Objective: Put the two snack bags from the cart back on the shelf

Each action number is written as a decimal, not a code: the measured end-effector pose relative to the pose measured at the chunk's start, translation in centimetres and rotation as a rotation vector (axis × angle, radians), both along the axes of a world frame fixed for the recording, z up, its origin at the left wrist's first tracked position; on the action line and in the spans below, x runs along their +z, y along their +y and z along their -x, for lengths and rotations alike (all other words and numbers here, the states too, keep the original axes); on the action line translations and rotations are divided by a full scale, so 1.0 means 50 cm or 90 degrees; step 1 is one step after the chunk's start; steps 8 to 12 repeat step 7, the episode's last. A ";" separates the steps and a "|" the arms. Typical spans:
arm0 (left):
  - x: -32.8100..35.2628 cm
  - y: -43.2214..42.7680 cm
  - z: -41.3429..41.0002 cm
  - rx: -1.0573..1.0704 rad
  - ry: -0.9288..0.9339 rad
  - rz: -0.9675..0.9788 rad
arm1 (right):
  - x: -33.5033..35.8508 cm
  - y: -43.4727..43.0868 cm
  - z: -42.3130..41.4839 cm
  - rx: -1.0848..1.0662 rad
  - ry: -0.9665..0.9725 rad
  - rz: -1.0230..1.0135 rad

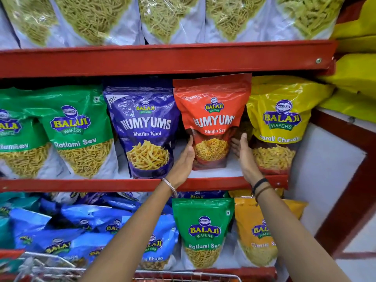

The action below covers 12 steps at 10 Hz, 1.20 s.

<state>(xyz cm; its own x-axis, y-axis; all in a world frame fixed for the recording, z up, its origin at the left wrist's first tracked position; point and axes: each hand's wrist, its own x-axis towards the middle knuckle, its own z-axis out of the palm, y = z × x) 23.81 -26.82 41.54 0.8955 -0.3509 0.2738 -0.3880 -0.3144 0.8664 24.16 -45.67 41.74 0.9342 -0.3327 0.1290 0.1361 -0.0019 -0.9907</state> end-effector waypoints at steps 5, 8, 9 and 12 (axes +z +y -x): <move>0.012 0.034 0.068 -0.009 0.077 -0.001 | -0.005 -0.020 0.103 0.005 -0.010 0.046; 0.027 0.053 0.111 0.027 0.031 0.079 | -0.027 0.013 0.169 0.036 -0.015 0.007; 0.027 0.053 0.111 0.027 0.031 0.079 | -0.027 0.013 0.169 0.036 -0.015 0.007; 0.027 0.053 0.111 0.027 0.031 0.079 | -0.027 0.013 0.169 0.036 -0.015 0.007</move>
